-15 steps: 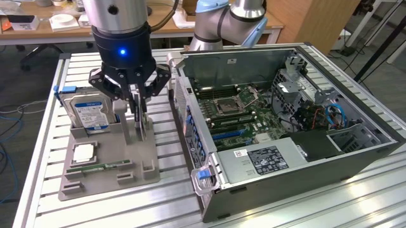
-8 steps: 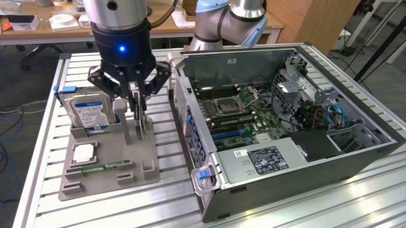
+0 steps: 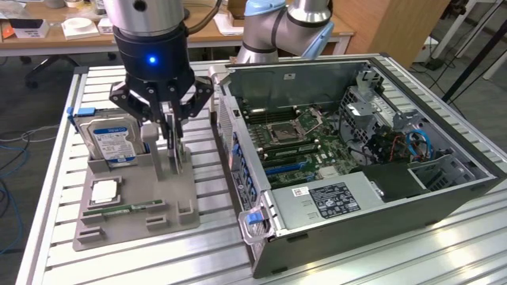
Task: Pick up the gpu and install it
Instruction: 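Pick up the gpu and move the gpu toward the slot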
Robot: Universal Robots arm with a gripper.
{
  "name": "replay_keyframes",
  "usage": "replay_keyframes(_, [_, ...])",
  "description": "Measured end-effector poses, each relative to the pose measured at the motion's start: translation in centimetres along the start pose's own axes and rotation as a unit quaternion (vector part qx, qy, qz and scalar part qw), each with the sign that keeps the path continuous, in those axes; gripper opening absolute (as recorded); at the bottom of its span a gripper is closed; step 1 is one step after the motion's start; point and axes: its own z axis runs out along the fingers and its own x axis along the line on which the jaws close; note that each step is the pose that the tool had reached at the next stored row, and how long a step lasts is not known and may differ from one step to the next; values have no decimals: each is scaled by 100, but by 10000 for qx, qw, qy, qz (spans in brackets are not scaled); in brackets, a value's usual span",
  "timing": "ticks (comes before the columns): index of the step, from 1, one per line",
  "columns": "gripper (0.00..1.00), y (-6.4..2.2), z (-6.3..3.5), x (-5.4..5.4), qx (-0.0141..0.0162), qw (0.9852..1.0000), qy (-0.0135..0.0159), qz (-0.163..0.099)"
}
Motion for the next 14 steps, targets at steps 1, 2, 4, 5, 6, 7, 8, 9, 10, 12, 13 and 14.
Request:
replay_keyframes(1, [26, 0, -6, 0, 0, 10000, 0, 0])
replay_keyframes(2, [26, 1, -13, -1, 0, 10000, 0, 0])
replay_keyframes(4, [26, 1, -29, -1, 0, 10000, 0, 0])
replay_keyframes(5, [26, 2, -39, -2, 0, 10000, 1, 0])
replay_keyframes(6, [26, 2, -49, -2, 0, 10000, 0, 0])
replay_keyframes(7, [26, 3, -58, -2, 0, 10000, 0, 0])
replay_keyframes(8, [26, 3, -67, -2, 0, 10000, 0, 0])
replay_keyframes(9, [26, 3, -76, -3, -1, 10000, 0, 0])
replay_keyframes(10, [26, 4, -85, -3, 0, 10000, 0, 0])
replay_keyframes(12, [26, 4, -102, -3, 0, 10000, 0, 0])
replay_keyframes(13, [26, 5, -110, -4, 0, 10000, 0, 0])
replay_keyframes(14, [26, 5, -117, -4, -1, 10000, 0, 0])
